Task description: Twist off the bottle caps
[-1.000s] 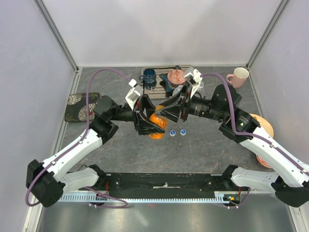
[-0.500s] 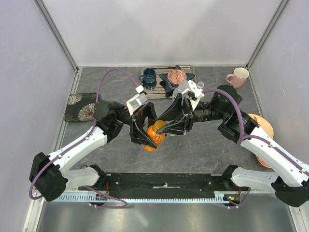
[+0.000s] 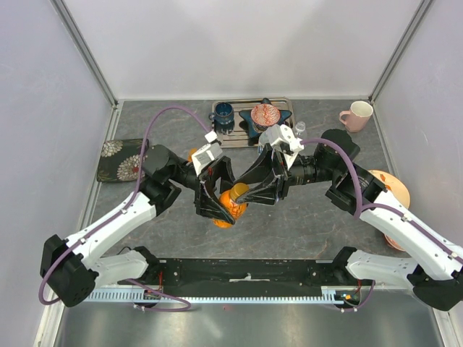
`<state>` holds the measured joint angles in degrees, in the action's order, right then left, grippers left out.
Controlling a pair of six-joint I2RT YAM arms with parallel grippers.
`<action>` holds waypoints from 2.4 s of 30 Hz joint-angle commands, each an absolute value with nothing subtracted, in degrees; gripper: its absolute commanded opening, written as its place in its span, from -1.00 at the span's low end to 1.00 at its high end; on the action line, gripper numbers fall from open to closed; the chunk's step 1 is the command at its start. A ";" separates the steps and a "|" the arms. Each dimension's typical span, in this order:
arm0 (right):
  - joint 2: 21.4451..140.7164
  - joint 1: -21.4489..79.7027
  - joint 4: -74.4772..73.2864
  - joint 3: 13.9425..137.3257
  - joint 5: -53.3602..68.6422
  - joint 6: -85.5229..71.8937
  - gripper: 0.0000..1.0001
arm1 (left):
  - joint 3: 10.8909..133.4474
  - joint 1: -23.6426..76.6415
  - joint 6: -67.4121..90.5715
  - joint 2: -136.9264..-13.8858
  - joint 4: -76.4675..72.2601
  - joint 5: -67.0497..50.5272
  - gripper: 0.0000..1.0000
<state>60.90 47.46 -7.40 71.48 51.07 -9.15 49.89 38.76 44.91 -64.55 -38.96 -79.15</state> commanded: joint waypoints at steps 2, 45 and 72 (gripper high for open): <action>60.12 48.34 -10.46 72.16 51.69 -10.19 -1.00 | 52.91 38.32 32.53 -61.44 -26.73 -72.25 -0.91; 67.23 48.34 -28.20 90.09 0.27 -27.33 0.82 | 52.91 41.21 8.53 -55.28 -4.66 -26.66 -0.93; 73.56 49.22 -28.65 87.19 -0.88 -29.18 0.45 | 53.09 50.80 0.44 -57.30 -3.52 -0.26 -0.94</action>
<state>73.23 48.71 -29.23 87.57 -0.47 -28.77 51.07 50.39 2.85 -57.60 -1.83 -1.96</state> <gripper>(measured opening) 0.742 0.698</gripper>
